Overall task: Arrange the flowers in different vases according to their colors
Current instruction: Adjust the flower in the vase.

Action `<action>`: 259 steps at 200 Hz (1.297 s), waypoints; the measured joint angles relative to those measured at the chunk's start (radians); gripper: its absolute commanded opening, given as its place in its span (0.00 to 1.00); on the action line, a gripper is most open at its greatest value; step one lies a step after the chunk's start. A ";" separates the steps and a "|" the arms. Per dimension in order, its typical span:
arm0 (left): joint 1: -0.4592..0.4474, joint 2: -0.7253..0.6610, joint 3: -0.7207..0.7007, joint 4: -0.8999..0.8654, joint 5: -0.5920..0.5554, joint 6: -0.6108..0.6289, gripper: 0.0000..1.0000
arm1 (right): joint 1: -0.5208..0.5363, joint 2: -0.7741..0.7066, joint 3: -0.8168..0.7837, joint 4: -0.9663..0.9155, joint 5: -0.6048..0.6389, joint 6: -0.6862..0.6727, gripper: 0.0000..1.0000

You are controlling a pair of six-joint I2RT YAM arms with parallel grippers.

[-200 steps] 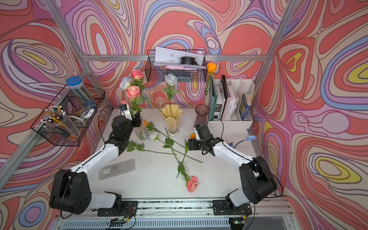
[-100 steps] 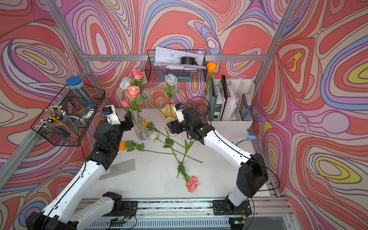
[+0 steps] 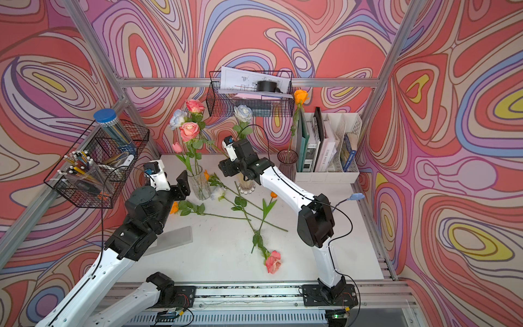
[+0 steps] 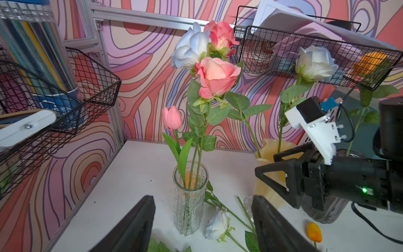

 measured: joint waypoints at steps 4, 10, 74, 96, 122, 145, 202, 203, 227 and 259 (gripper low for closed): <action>0.000 -0.006 0.005 -0.010 0.000 -0.004 0.75 | 0.000 0.007 0.014 -0.005 0.002 -0.001 0.78; -0.001 -0.013 0.013 -0.027 0.002 -0.007 0.75 | 0.000 0.019 0.037 -0.010 0.003 -0.002 0.78; -0.013 -0.051 0.023 -0.130 0.027 -0.022 0.75 | 0.002 0.143 0.226 -0.036 0.021 -0.020 0.49; -0.013 -0.059 0.023 -0.138 0.031 -0.022 0.75 | 0.004 0.185 0.269 -0.039 0.041 -0.013 0.28; -0.013 -0.062 0.021 -0.145 0.034 -0.022 0.75 | 0.004 0.163 0.213 -0.002 0.065 -0.017 0.23; -0.014 -0.064 0.014 -0.146 0.039 -0.022 0.75 | 0.006 0.094 0.091 0.061 0.089 -0.013 0.19; -0.018 -0.058 0.009 -0.148 0.054 -0.022 0.75 | 0.008 -0.001 -0.031 0.129 0.146 0.013 0.18; -0.018 -0.057 0.009 -0.148 0.054 -0.022 0.75 | 0.008 -0.001 -0.031 0.130 0.147 0.013 0.18; -0.018 -0.054 0.008 -0.149 0.056 -0.022 0.75 | 0.008 -0.002 -0.036 0.143 0.164 0.026 0.18; -0.018 -0.054 0.007 -0.148 0.056 -0.022 0.75 | 0.009 -0.053 -0.147 0.197 0.178 0.042 0.18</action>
